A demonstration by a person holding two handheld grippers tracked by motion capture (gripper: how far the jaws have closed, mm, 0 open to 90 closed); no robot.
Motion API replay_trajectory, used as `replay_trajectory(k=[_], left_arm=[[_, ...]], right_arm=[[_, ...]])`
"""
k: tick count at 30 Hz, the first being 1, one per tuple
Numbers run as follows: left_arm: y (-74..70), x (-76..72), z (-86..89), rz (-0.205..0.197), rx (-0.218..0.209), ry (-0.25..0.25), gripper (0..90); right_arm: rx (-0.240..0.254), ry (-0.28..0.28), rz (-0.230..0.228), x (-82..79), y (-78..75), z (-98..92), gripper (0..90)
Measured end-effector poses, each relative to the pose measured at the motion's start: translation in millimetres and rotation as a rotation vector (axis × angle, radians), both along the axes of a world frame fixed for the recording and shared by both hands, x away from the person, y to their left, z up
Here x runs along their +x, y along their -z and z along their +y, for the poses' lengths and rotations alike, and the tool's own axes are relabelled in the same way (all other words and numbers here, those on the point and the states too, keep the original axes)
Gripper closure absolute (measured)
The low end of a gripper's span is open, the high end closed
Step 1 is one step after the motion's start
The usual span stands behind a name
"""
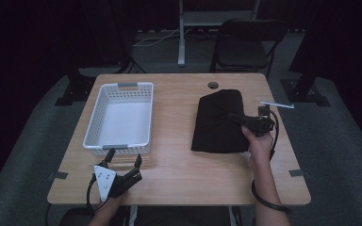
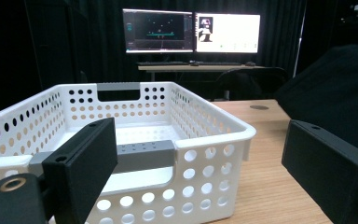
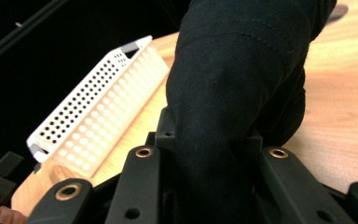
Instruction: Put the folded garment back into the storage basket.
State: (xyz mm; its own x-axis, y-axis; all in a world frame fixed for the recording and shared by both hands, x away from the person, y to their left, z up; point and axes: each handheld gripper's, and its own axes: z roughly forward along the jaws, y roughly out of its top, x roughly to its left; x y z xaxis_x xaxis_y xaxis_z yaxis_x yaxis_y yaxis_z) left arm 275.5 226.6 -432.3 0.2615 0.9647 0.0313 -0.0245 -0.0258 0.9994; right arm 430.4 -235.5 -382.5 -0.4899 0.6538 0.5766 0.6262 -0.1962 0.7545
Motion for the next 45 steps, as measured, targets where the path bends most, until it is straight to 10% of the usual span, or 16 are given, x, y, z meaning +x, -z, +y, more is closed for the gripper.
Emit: replay_trajectory(k=[19,45], left_arm=[[0.1,-0.5,0.6,-0.003,-0.001,0.01,11.7],[-0.4,1.0,0.5,0.012,0.011,0.026,11.6]], right_arm=[[0.101,-0.042,-0.119,-14.0,-59.0,-9.9,72.1],[0.142,-0.139,-0.137,-2.2,-66.3,36.3,72.0]])
